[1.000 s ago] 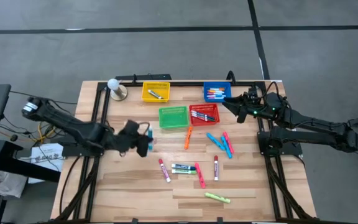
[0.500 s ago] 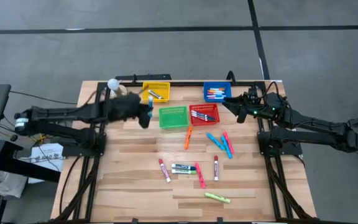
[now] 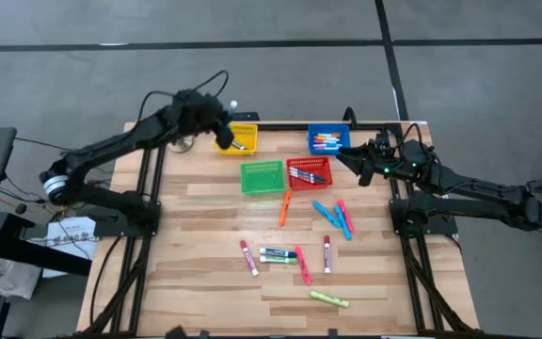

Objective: Pick & Place Markers
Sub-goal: Put the light blue marker pen into the yellow bin

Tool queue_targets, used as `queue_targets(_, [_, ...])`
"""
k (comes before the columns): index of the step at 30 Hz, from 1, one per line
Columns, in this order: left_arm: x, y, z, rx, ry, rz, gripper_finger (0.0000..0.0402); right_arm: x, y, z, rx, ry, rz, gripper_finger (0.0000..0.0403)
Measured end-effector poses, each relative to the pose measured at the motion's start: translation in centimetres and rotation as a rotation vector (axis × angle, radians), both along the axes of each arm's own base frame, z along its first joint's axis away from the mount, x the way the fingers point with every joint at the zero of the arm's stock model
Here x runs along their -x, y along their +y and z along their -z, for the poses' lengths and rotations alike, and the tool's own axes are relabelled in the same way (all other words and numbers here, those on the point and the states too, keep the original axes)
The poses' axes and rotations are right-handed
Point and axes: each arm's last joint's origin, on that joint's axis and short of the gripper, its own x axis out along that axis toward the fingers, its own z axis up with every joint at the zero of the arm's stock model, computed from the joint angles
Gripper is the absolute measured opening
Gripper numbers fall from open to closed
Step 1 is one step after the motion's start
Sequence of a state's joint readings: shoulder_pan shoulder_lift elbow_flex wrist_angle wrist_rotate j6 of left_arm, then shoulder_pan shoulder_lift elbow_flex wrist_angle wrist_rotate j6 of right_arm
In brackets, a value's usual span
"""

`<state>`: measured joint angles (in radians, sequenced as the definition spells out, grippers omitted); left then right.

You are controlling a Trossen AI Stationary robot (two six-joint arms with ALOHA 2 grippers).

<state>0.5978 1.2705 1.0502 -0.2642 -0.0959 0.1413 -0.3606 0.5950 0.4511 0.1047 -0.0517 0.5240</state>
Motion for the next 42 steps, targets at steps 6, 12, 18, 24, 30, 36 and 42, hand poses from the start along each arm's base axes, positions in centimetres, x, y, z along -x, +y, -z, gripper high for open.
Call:
queue_targets(6, [-2.4,3.8,1.0,-0.098,0.168,0.047,0.0067,0.0,0.0,0.0,0.0,0.0,0.0,0.0178])
queue_targets(12, [-3.8,6.6,4.0,-0.101,0.307,0.129,0.0067,0.0,0.0,0.0,0.0,0.0,0.0,0.0177])
queue_targets(18, [-3.6,7.5,6.9,-0.042,0.471,0.188,0.0067,0.0,0.0,0.0,0.0,0.0,0.0,0.0176])
queue_targets(24, [-3.9,7.8,8.8,-0.001,0.527,0.293,0.0067,0.0,0.0,0.0,0.0,0.0,0.001,0.0177])
queue_targets(30, [-4.5,8.1,10.9,0.022,0.589,0.342,0.0067,0.0,0.0,0.0,0.0,0.0,0.0,0.0176])
queue_targets(36, [-4.6,8.2,12.8,0.077,0.659,0.376,0.0067,0.0,0.0,0.0,0.0,0.0,0.0,0.0178])
queue_targets(42, [-4.5,8.2,13.1,0.09,0.672,0.376,0.0067,0.0,0.0,0.0,0.0,0.0,0.0,0.0176])
